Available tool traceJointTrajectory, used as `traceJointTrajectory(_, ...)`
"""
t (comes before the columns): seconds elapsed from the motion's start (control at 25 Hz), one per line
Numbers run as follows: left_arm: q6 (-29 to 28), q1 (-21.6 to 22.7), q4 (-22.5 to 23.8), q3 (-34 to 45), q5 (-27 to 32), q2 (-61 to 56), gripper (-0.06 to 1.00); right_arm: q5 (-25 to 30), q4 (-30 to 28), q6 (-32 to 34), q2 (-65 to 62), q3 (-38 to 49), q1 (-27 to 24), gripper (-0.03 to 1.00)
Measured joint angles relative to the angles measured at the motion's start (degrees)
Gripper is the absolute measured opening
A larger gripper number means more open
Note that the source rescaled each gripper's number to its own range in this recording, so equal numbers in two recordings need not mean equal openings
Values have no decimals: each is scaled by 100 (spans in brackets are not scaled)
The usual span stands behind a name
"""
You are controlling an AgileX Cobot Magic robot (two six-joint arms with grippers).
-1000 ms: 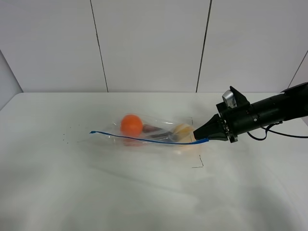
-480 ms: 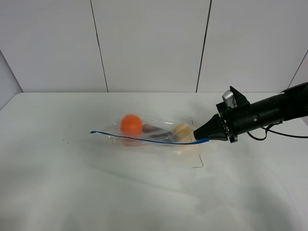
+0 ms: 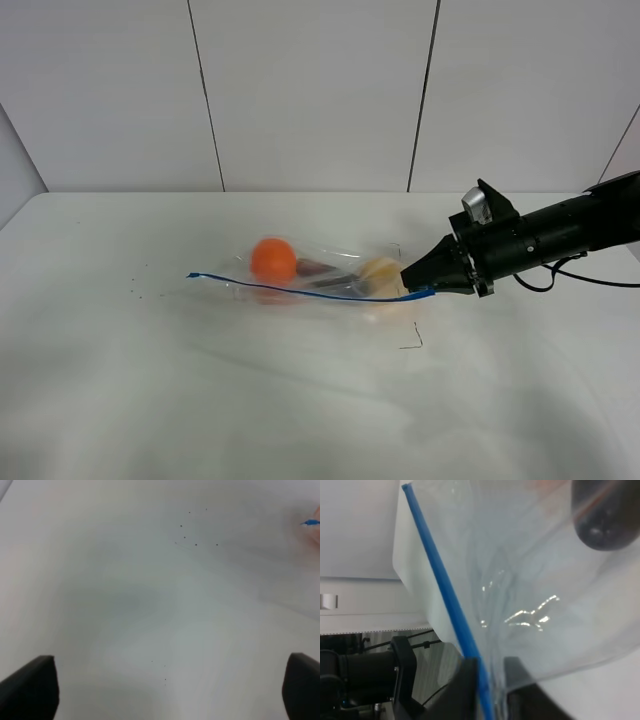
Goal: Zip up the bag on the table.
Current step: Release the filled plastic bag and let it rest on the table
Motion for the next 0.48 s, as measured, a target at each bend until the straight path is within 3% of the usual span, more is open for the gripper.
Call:
traceJointTrajectory(0.08, 0, 0, 0, 0, 0, 0, 100, 0, 26, 0, 0, 0, 0, 69)
traceJointTrajectory(0.16, 0, 0, 0, 0, 0, 0, 100, 6, 69, 0, 0, 0, 0, 88)
traceJointTrajectory(0.28, 5, 0, 0, 0, 0, 0, 100, 6, 82, 45, 0, 0, 0, 97)
traceJointTrajectory(0.48, 5, 0, 0, 0, 0, 0, 100, -62, 39, 116, 0, 0, 0, 100)
